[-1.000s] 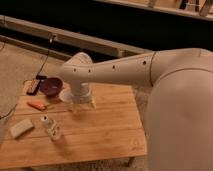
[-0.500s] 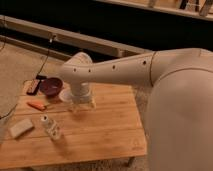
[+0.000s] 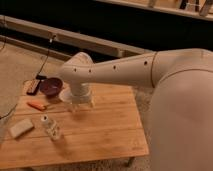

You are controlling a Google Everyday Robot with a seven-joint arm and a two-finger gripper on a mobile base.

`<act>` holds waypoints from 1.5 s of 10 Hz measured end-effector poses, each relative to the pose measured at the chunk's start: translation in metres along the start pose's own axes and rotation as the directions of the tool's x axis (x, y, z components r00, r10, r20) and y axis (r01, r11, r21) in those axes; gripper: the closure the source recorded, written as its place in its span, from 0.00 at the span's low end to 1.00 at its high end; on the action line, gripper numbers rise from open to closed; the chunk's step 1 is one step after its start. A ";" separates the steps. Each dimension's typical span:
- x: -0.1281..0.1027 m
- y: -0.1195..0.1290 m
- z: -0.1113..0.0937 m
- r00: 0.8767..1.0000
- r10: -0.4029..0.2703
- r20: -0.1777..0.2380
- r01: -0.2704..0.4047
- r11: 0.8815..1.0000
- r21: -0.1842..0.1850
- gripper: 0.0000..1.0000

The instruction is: Knock the bottle over

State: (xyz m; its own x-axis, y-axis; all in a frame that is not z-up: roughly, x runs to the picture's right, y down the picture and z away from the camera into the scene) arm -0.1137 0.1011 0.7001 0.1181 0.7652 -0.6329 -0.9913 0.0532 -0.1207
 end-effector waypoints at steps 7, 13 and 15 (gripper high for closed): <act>-0.009 0.036 0.004 0.992 -0.127 0.013 0.126 0.990 0.058 0.35; -0.031 0.051 0.016 0.984 -0.177 0.012 0.173 0.974 0.145 0.35; -0.033 0.048 0.020 0.981 -0.193 0.007 0.188 0.964 0.189 0.35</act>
State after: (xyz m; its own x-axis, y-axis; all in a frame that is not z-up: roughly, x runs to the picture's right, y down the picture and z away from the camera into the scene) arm -0.1659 0.0915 0.7305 0.3066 0.7448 -0.5927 -0.9442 0.3167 -0.0904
